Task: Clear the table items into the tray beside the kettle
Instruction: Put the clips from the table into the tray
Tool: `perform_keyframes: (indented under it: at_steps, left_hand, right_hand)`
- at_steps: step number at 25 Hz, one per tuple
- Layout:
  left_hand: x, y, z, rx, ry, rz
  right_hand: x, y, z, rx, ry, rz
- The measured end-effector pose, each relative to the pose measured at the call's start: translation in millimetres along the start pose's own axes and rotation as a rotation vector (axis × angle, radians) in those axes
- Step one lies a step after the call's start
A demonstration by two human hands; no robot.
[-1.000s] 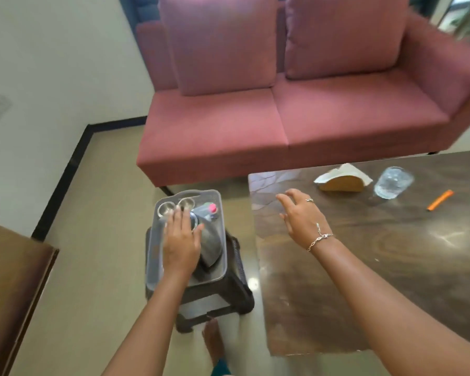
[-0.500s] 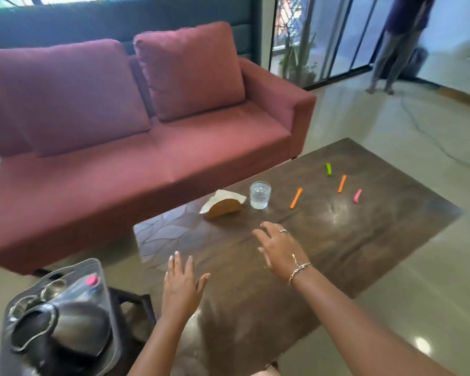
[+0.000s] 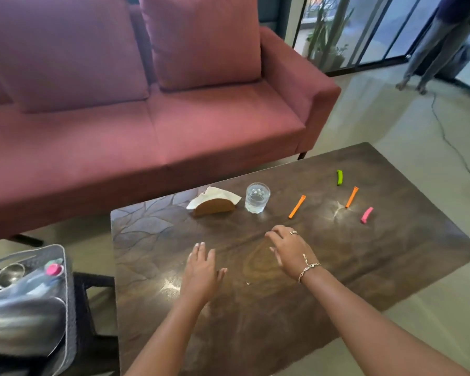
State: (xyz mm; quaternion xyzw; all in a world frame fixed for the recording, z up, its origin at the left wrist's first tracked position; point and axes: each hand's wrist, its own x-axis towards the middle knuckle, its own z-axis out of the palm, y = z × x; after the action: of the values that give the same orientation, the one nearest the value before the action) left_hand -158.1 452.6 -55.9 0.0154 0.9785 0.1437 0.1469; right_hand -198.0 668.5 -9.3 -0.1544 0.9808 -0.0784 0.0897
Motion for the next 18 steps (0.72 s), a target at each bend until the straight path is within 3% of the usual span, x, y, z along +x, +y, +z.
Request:
perform_keyframes:
  at_steps: [7,12,18]
  left_hand:
    - [48.7,57.9,1.5,0.132,-0.112,0.159]
    - [94.5,119.5,9.4,0.14,-0.175,0.243]
    - [154.9,188.8,23.7,0.033,-0.261,0.108]
  right_hand:
    - [27.2,72.9,-9.4,0.063,-0.04,0.085]
    - [31.2,162.3,-13.2,0.024,-0.085,0.19]
    - [64.8,287.7,-7.0,-0.025,-0.156,0.143]
